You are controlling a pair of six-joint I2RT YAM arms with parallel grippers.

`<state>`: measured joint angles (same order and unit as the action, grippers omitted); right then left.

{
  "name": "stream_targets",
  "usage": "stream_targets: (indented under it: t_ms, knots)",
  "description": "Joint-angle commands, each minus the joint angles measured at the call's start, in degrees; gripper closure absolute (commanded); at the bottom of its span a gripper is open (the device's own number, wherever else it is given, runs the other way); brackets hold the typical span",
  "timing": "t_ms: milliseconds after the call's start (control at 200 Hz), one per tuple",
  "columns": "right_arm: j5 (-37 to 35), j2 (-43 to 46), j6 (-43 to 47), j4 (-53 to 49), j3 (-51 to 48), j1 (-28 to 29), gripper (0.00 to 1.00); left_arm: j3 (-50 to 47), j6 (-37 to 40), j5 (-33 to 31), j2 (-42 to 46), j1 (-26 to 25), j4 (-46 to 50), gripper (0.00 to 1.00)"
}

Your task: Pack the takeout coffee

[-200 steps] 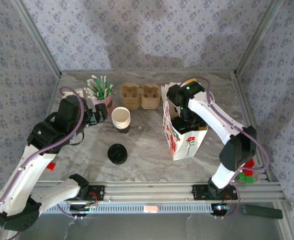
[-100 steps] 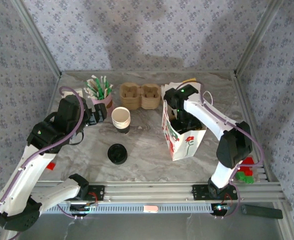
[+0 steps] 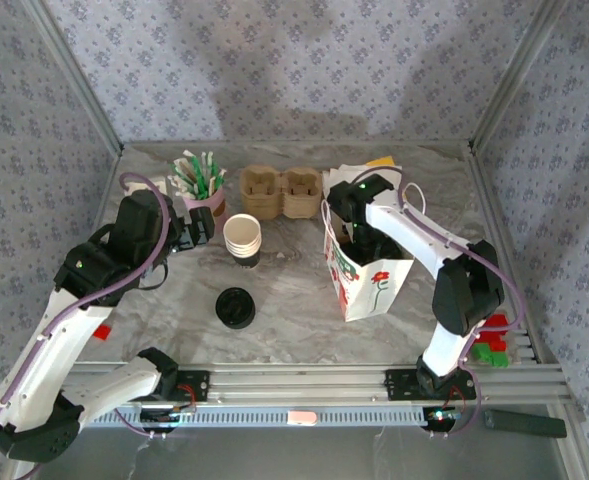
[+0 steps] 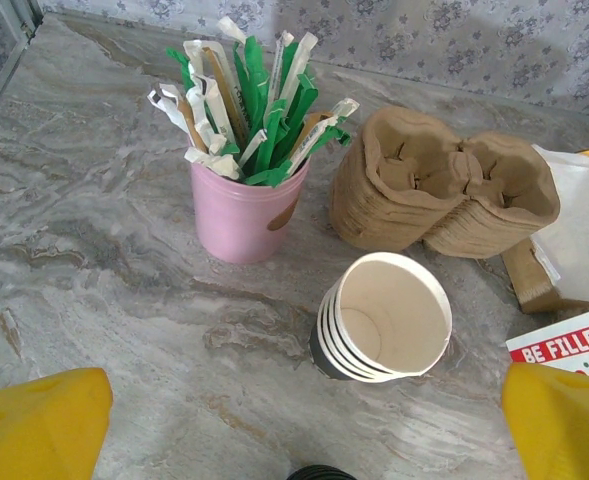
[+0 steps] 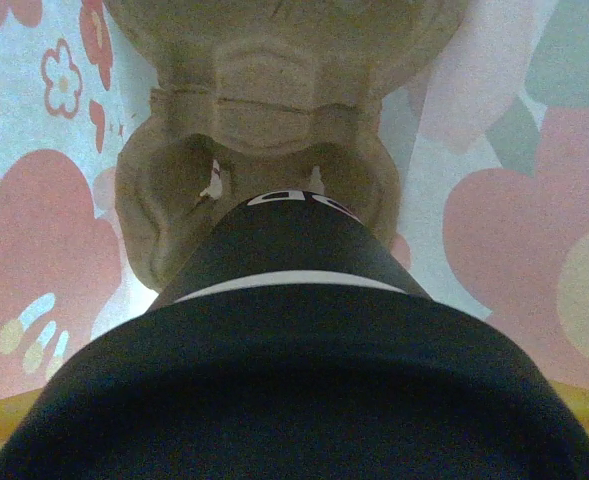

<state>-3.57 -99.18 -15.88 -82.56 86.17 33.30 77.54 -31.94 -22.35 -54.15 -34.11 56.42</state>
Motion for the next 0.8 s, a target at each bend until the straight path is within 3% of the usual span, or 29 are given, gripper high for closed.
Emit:
stream_targets:
  t_ms: [0,795]
  knots:
    - [0.3,-1.6,-0.1,-0.5,-0.8,0.3,0.11,2.2,1.0,-0.7,-0.2,0.4,0.7,0.0]
    - [0.3,-1.2,0.3,0.6,-1.1,0.3,0.11,3.3,0.9,-0.3,-0.8,0.4,1.0,0.0]
